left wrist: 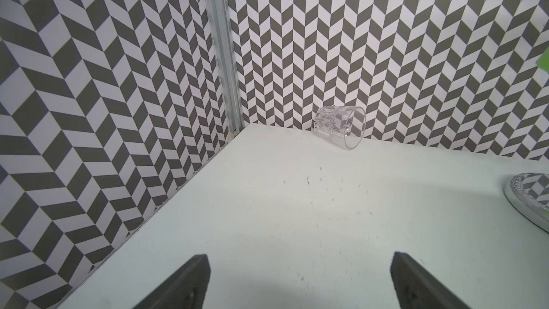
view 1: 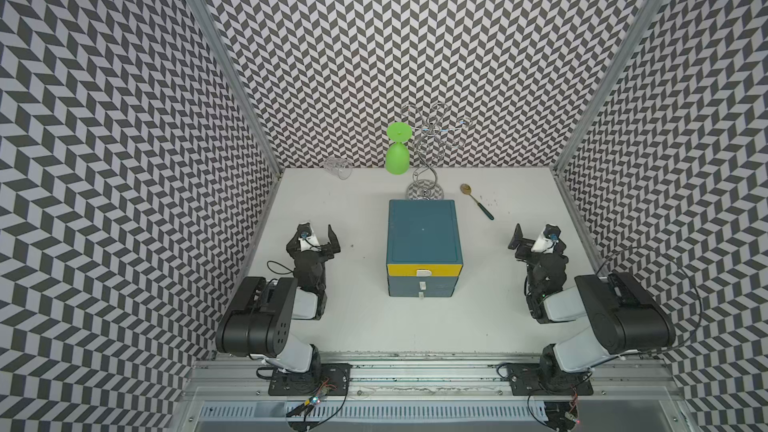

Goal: Take the cookies out of the drawer
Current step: Adjust the storage box at the center of the board.

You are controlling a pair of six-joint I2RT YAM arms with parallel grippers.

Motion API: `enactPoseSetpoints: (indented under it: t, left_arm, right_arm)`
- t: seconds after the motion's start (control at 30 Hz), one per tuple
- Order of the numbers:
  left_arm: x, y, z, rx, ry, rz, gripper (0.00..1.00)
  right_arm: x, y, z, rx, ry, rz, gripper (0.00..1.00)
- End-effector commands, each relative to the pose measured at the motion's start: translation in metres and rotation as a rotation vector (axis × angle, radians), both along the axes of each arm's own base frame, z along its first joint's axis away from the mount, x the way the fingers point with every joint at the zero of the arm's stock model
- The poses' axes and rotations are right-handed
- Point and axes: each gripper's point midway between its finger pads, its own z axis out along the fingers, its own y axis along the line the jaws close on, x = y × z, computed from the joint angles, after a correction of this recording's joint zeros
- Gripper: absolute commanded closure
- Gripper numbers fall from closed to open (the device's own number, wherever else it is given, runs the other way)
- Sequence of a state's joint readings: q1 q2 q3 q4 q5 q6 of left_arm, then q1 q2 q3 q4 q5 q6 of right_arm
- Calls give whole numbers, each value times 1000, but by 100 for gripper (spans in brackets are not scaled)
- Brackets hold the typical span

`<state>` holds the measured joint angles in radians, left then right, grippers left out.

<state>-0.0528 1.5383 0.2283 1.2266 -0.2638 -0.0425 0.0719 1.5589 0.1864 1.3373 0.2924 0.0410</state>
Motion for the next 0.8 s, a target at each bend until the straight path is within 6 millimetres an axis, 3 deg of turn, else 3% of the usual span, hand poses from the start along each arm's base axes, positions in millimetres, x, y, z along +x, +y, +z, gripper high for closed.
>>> enactPoseSetpoints:
  t: [0.0, 0.57, 0.67, 0.73, 0.77]
  left_arm:
    - [5, -4, 9, 5, -33, -18, 1]
    - [5, -6, 14, 12, -25, -10, 0]
    - [11, -15, 35, 77, 10, 50, 0]
    - [10, -19, 72, 10, -47, 62, 0]
    - [8, -27, 98, -45, -94, 14, 0]
  right_arm:
    - [3, 1, 13, -5, -52, -4, 0]
    - [3, 1, 13, -5, -52, -4, 0]
    - [-1, 12, 32, -42, -88, 32, 0]
    - [11, 13, 53, 20, -23, -10, 0]
    - [16, 14, 52, 76, 78, -13, 1]
